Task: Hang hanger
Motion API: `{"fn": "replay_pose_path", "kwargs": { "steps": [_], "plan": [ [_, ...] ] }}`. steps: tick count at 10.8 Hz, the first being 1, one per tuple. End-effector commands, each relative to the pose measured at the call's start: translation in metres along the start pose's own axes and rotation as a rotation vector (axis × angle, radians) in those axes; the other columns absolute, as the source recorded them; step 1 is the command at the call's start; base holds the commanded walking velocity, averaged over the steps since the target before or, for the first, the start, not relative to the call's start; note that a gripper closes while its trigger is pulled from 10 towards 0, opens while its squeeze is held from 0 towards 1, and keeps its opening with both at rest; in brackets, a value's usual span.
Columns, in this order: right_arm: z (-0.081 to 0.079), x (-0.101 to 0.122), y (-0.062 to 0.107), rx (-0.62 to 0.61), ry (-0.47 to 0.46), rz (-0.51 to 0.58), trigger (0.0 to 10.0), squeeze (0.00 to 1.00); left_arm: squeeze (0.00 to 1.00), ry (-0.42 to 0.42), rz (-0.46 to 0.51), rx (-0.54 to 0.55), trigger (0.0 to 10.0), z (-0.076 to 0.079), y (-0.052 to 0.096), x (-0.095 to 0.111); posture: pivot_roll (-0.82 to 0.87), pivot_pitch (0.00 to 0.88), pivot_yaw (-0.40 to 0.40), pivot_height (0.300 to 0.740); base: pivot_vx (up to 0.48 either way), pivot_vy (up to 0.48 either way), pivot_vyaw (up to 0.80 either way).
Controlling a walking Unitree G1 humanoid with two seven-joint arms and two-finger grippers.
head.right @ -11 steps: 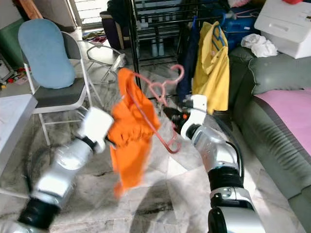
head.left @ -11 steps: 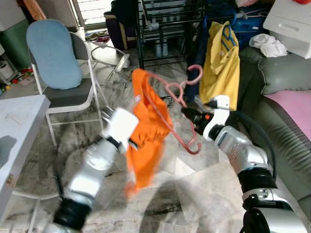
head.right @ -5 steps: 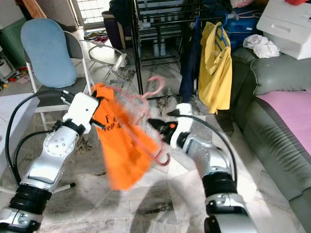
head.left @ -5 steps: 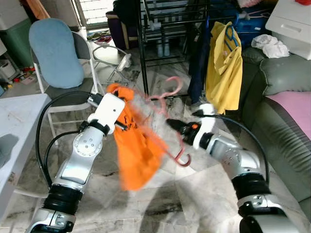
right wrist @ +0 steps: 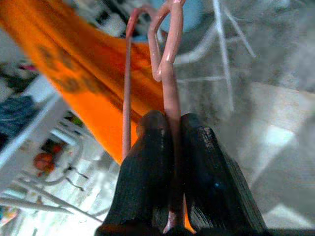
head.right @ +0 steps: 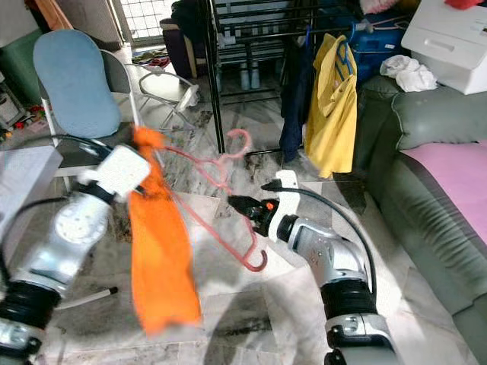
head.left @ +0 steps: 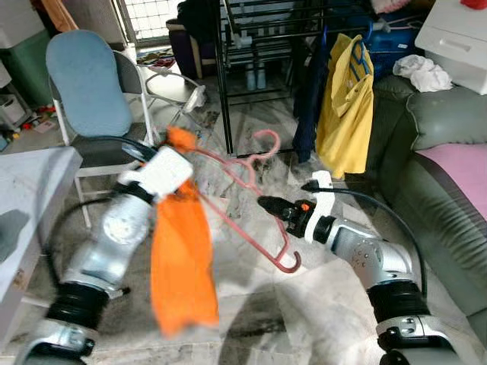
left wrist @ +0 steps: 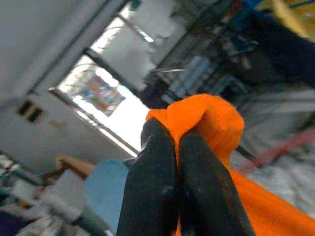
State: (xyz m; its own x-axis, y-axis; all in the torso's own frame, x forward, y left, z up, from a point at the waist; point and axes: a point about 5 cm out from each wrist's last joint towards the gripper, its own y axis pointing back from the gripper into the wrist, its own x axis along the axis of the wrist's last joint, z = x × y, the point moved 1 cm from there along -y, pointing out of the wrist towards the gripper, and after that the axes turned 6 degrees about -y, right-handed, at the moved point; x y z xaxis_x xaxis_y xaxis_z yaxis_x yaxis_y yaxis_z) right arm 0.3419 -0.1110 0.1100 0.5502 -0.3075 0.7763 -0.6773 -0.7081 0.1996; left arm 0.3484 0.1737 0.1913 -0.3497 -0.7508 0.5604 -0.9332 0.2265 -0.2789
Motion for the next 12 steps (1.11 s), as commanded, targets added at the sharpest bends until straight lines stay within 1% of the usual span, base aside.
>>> {"fn": "replay_pose_path", "kwargs": {
  "steps": [1, 2, 3, 4, 5, 6, 7, 8, 9, 10, 12],
  "plan": [
    [0.001, 0.002, -0.001, -0.023, 0.016, 0.013, 10.0, 0.0, 0.0, -0.037, 0.018, 0.071, 10.0, -0.015, -0.004, 0.002, -0.03, 0.041, 0.049, 0.74, 0.0, 0.0, 0.0],
    [0.0, 0.002, -0.001, -0.025, 0.025, 0.008, 10.0, 0.0, 0.0, -0.055, -0.004, 0.089, 10.0, -0.018, -0.004, -0.003, -0.03, 0.041, 0.049, 0.74, 0.0, 0.0, 0.0],
    [-0.004, 0.0, 0.005, 0.041, 0.144, -0.046, 10.0, 0.0, 0.0, -0.071, -0.014, 0.068, 10.0, -0.015, -0.003, -0.006, -0.03, 0.041, 0.049, 0.74, 0.0, 0.0, 0.0],
    [-0.001, 0.0, 0.011, 0.051, 0.228, -0.079, 10.0, 0.0, 0.0, -0.066, -0.027, 0.055, 10.0, -0.014, -0.002, -0.009, -0.03, 0.041, 0.049, 0.74, 0.0, 0.0, 0.0],
    [0.007, 0.013, 0.024, 0.039, 0.409, -0.078, 10.0, 0.0, 0.0, -0.054, -0.052, -0.009, 10.0, -0.007, 0.001, -0.017, -0.03, 0.041, 0.049, 0.74, 0.0, 0.0, 0.0],
    [0.009, 0.019, 0.028, 0.028, 0.471, -0.061, 10.0, 0.0, 0.0, -0.047, -0.062, -0.036, 10.0, -0.004, 0.002, -0.019, -0.03, 0.041, 0.049, 0.74, 0.0, 0.0, 0.0],
    [0.008, 0.045, 0.041, 0.029, 0.597, -0.005, 10.0, 0.0, 0.0, 0.013, -0.112, -0.148, 10.0, 0.009, 0.009, -0.031, -0.03, 0.046, 0.057, 0.74, 0.0, 0.0, 0.0],
    [0.006, 0.066, 0.057, 0.06, 0.709, -0.015, 10.0, 0.0, 0.0, 0.115, -0.153, -0.269, 10.0, 0.023, 0.016, -0.04, -0.04, 0.047, 0.061, 0.74, 0.0, 0.0, 0.0],
    [0.005, 0.069, 0.064, 0.095, 0.762, -0.061, 10.0, 0.0, 0.0, 0.094, -0.163, -0.336, 10.0, 0.028, 0.02, -0.044, -0.04, 0.047, 0.063, 0.74, 0.0, 0.0, 0.0],
    [0.003, 0.071, 0.068, 0.123, 0.792, -0.088, 10.0, 0.0, 0.0, 0.076, -0.157, -0.385, 10.0, 0.031, 0.022, -0.046, -0.04, 0.047, 0.064, 0.74, 0.0, 0.0, 0.0],
    [-0.003, 0.068, 0.078, 0.214, 0.779, -0.146, 10.0, 0.0, 0.0, 0.07, -0.172, -0.393, 10.0, 0.027, 0.02, -0.049, -0.03, 0.047, 0.069, 0.74, 0.0, 0.0, 0.0]
  ]
}}
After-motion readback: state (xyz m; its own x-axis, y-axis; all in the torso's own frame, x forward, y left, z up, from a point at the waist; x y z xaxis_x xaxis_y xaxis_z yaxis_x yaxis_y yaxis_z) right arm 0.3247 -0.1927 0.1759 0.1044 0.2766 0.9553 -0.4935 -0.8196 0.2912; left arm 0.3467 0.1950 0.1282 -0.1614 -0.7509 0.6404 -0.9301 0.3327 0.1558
